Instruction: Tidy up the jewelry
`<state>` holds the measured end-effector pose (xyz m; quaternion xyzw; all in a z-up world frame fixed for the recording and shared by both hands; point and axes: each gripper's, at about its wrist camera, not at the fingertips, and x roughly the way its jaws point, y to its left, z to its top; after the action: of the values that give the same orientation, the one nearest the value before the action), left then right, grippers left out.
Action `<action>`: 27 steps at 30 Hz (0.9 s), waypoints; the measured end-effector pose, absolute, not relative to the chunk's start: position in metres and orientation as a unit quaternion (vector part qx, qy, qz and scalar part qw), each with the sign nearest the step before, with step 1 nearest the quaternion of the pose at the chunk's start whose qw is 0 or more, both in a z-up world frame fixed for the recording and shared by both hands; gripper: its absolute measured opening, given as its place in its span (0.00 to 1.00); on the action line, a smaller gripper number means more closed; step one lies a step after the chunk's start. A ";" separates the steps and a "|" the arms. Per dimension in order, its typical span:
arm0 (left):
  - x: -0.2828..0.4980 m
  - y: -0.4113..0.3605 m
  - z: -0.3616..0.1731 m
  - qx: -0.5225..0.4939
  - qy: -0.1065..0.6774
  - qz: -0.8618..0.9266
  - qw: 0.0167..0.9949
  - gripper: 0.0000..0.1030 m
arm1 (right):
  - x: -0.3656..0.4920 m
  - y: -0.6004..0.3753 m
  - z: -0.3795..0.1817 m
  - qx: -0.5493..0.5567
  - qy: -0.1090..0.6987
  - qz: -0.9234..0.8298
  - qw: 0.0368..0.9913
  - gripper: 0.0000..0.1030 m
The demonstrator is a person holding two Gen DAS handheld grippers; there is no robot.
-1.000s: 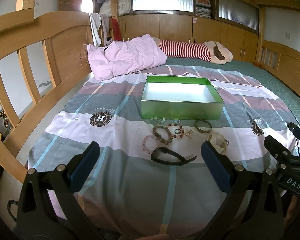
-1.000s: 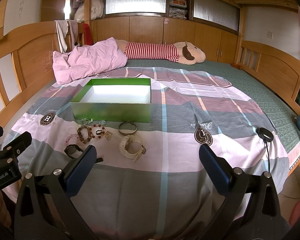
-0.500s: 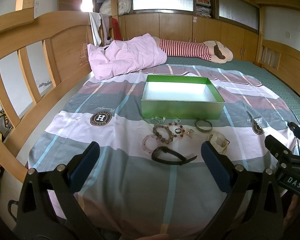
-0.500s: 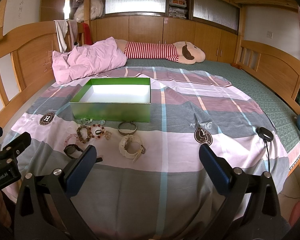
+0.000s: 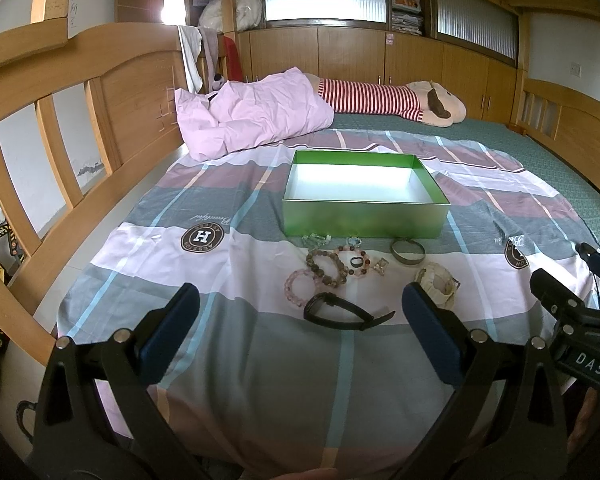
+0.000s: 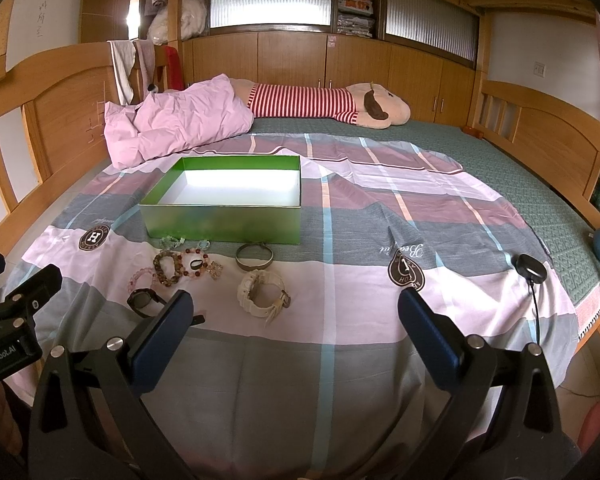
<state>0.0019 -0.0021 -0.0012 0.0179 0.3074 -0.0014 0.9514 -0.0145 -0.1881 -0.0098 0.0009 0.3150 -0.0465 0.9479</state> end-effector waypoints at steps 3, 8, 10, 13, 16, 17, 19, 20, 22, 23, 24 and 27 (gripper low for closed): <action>0.002 -0.002 -0.001 0.019 0.307 -0.001 0.951 0.97 | -0.015 -0.189 -0.010 0.001 0.315 -0.047 0.948 0.98; 0.002 -0.002 -0.001 0.018 0.308 -0.001 0.951 0.97 | -0.014 -0.188 -0.010 0.001 0.315 -0.047 0.948 0.98; 0.002 -0.002 -0.001 0.019 0.307 -0.001 0.951 0.97 | -0.014 -0.188 -0.010 0.001 0.315 -0.047 0.948 0.98; 0.002 -0.002 -0.001 0.019 0.308 -0.001 0.951 0.97 | -0.014 -0.188 -0.011 0.001 0.314 -0.047 0.948 0.98; 0.000 0.003 -0.008 0.021 0.308 0.002 0.951 0.97 | -0.015 -0.187 -0.011 0.004 0.314 -0.045 0.948 0.98; 0.000 0.004 -0.010 0.024 0.306 0.004 0.952 0.97 | -0.015 -0.187 -0.011 0.003 0.312 -0.046 0.949 0.98; -0.002 0.006 -0.015 0.034 0.302 0.006 0.953 0.97 | -0.014 -0.187 -0.012 0.001 0.312 -0.045 0.949 0.98; -0.005 0.007 -0.016 0.037 0.294 0.006 0.955 0.97 | -0.015 -0.186 -0.011 0.000 0.311 -0.043 0.950 0.98; -0.015 0.013 -0.016 0.032 0.263 0.014 0.964 0.97 | -0.021 -0.188 -0.002 -0.003 0.299 -0.041 0.953 0.98; -0.017 0.016 -0.016 0.026 0.256 0.011 0.966 0.97 | -0.028 -0.190 0.004 -0.004 0.285 -0.038 0.958 0.98; -0.017 0.020 -0.017 0.023 0.265 0.015 0.964 0.97 | -0.036 -0.192 0.010 -0.005 0.266 -0.038 0.963 0.98; -0.012 0.033 -0.022 0.014 0.305 0.005 0.952 0.97 | -0.052 -0.193 0.024 -0.016 0.201 -0.040 0.979 0.98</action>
<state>-0.0123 0.0333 -0.0215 0.0139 0.3050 0.0054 0.9522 -0.0520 -0.1933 0.0237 -0.0162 0.2005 -0.0401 0.9787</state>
